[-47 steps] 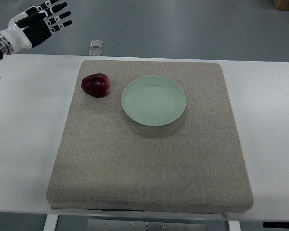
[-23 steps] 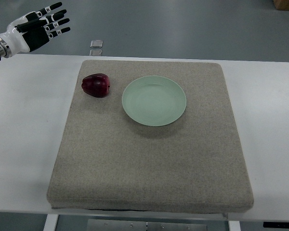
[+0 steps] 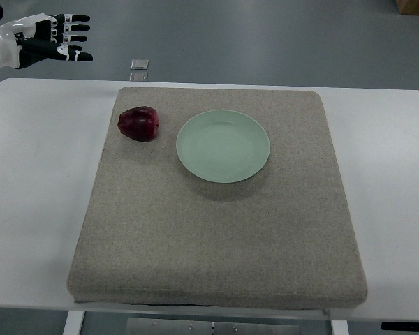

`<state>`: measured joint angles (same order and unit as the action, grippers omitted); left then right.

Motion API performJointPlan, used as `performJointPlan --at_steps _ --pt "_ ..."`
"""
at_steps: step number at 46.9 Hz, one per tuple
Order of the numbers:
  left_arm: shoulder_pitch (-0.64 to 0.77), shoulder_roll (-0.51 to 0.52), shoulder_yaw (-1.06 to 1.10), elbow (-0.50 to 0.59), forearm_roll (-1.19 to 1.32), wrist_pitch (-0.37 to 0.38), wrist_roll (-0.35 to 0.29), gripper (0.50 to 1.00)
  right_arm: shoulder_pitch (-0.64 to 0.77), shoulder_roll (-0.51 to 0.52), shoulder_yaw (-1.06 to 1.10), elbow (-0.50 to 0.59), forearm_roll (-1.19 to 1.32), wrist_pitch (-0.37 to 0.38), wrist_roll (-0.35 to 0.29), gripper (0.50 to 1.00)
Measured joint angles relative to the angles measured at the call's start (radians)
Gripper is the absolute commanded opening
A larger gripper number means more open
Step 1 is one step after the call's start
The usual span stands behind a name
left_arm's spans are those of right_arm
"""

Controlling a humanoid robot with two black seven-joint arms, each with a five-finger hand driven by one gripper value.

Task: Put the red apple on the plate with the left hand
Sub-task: 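Reach the left hand down toward the red apple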

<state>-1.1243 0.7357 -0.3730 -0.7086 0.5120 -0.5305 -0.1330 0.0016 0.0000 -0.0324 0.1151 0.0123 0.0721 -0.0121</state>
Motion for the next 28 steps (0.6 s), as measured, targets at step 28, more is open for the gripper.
performJointPlan --at_steps 28 --pt "0.022 -0.006 0.127 -0.272 0.463 0.262 -0.09 0.986 0.0 0.0 0.0 0.0 0.0 0.0 0.0 0.93"
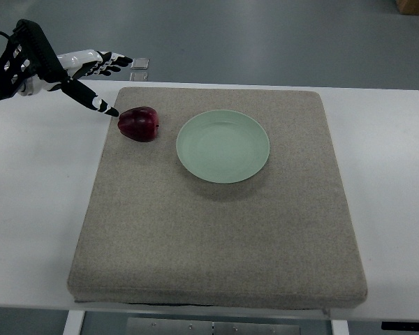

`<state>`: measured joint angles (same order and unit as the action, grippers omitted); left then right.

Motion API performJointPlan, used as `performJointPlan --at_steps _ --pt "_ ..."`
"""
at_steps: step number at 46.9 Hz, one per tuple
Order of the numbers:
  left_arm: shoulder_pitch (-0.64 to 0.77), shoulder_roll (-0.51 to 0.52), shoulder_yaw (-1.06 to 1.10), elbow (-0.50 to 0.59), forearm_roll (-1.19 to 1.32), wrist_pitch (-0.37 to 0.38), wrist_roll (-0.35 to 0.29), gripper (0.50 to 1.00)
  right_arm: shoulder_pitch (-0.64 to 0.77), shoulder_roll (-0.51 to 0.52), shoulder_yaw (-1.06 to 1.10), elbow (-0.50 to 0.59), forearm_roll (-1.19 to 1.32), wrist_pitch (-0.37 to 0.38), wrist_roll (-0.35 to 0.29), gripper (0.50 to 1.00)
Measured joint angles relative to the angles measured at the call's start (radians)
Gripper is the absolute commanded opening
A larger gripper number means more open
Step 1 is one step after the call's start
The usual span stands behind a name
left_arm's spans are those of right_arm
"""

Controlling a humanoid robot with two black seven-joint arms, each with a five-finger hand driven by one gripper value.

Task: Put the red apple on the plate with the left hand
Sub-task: 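Reach the left hand down toward the red apple, then close the left hand fingers around the red apple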

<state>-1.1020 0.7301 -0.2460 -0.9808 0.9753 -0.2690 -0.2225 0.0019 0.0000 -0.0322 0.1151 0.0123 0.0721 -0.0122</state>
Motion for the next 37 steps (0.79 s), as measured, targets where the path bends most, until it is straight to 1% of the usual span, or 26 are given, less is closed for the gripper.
performJointPlan --at_steps 9,15,22,32,35,36,37 --pt "0.046 -0.09 0.021 0.014 0.151 0.12 0.003 0.988 -0.001 0.0 0.0 0.0 0.0 0.0 0.0 0.93" --pt "0.054 -0.143 0.07 0.052 0.232 0.168 0.003 0.988 0.0 0.0 0.0 0.0 0.0 0.0 0.0 0.93" --pt "0.052 -0.188 0.09 0.112 0.251 0.18 0.003 0.988 0.0 0.0 0.0 0.0 0.0 0.0 0.0 0.932" --pt "0.04 -0.192 0.092 0.119 0.254 0.18 0.003 0.979 0.0 0.0 0.0 0.0 0.0 0.0 0.0 0.932" --pt "0.039 -0.192 0.093 0.119 0.255 0.18 0.003 0.969 0.0 0.0 0.0 0.0 0.0 0.0 0.0 0.932" --pt "0.039 -0.192 0.093 0.119 0.255 0.18 0.003 0.958 0.0 0.0 0.0 0.0 0.0 0.0 0.0 0.932" --pt "0.039 -0.192 0.093 0.119 0.255 0.18 0.002 0.93 0.0 0.0 0.0 0.0 0.0 0.0 0.0 0.932"
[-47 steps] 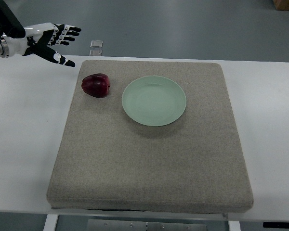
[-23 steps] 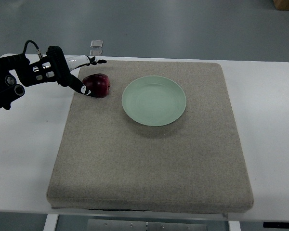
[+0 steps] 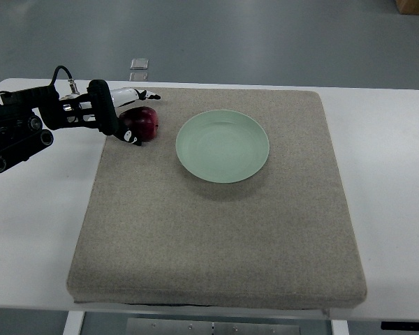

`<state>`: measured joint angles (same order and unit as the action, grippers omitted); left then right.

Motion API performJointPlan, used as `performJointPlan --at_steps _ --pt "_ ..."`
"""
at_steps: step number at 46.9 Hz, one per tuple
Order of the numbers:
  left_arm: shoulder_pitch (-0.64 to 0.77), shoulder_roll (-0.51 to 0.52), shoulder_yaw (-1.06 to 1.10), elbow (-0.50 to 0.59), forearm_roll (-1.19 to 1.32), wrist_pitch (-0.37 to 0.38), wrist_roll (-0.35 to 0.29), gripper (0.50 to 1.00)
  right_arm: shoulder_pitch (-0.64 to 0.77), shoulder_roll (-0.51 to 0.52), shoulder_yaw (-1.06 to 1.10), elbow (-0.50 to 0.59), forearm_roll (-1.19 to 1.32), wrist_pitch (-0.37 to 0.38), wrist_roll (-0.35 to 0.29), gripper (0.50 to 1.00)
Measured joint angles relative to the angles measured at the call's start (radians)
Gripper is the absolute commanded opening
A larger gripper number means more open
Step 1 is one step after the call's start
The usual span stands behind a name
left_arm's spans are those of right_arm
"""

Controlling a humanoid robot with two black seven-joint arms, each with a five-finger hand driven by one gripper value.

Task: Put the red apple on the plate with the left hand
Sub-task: 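Close the left hand fingers around the red apple, then lift the apple and carry it over the green plate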

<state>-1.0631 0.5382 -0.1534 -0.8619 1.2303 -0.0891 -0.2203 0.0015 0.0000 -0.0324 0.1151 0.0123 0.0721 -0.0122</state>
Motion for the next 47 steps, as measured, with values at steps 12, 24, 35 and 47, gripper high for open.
performJointPlan --at_steps 12,24,35,47 --pt "0.011 -0.02 0.006 0.005 0.02 -0.003 -0.001 0.698 0.0 0.0 0.0 0.0 0.0 0.0 0.0 0.932" --pt "-0.005 -0.022 0.006 0.044 0.02 -0.003 -0.002 0.5 0.0 0.0 0.0 0.0 0.0 0.0 0.0 0.932" --pt "-0.051 -0.008 -0.008 0.04 0.012 -0.007 -0.004 0.5 0.0 0.0 0.0 0.0 0.0 0.0 0.0 0.932" --pt "-0.138 0.015 -0.053 0.029 -0.01 -0.016 -0.003 0.5 0.0 0.0 0.0 0.0 0.0 0.0 0.0 0.932"
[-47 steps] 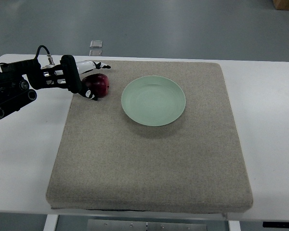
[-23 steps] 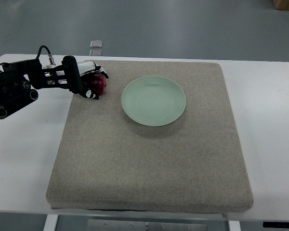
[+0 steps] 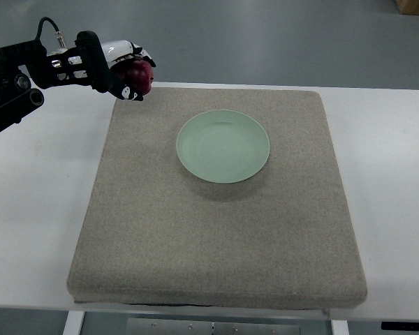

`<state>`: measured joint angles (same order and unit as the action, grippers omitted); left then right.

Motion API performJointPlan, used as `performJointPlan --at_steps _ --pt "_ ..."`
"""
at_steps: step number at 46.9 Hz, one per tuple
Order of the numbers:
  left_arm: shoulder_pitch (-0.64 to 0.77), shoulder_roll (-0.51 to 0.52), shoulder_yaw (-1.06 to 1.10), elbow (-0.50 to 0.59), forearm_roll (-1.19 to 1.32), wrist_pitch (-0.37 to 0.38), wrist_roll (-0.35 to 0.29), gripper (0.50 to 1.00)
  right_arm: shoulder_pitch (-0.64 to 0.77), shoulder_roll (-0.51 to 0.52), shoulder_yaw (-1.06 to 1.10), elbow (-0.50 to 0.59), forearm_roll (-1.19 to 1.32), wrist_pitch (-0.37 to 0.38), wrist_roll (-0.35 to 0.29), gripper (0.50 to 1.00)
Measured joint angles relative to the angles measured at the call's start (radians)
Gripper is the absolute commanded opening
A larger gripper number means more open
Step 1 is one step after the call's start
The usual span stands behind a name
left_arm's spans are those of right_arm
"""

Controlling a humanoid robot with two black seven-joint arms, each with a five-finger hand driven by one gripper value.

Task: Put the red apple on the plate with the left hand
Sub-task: 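Lift the apple and carry it over the green plate, then lower the apple onto the plate center with the left hand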

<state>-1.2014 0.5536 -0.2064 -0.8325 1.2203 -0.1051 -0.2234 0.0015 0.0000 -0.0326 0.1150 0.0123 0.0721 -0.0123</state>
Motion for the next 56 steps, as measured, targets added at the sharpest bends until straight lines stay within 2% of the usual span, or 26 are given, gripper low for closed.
performJointPlan --at_steps 12,25,37,56 --pt "-0.074 -0.012 -0.009 -0.035 -0.029 -0.008 0.003 0.5 0.0 0.0 0.0 0.0 0.0 0.0 0.0 0.932" --pt "-0.084 -0.049 -0.006 -0.143 -0.031 -0.016 0.003 0.5 0.0 0.0 0.0 0.0 0.0 0.0 0.0 0.932" --pt "-0.05 -0.149 0.008 -0.15 -0.007 -0.015 0.002 0.5 0.0 0.0 0.0 0.0 0.0 0.0 0.0 0.93" --pt "0.046 -0.221 0.012 -0.134 0.011 0.014 0.0 0.5 0.0 0.0 0.0 0.0 0.0 0.0 0.0 0.932"
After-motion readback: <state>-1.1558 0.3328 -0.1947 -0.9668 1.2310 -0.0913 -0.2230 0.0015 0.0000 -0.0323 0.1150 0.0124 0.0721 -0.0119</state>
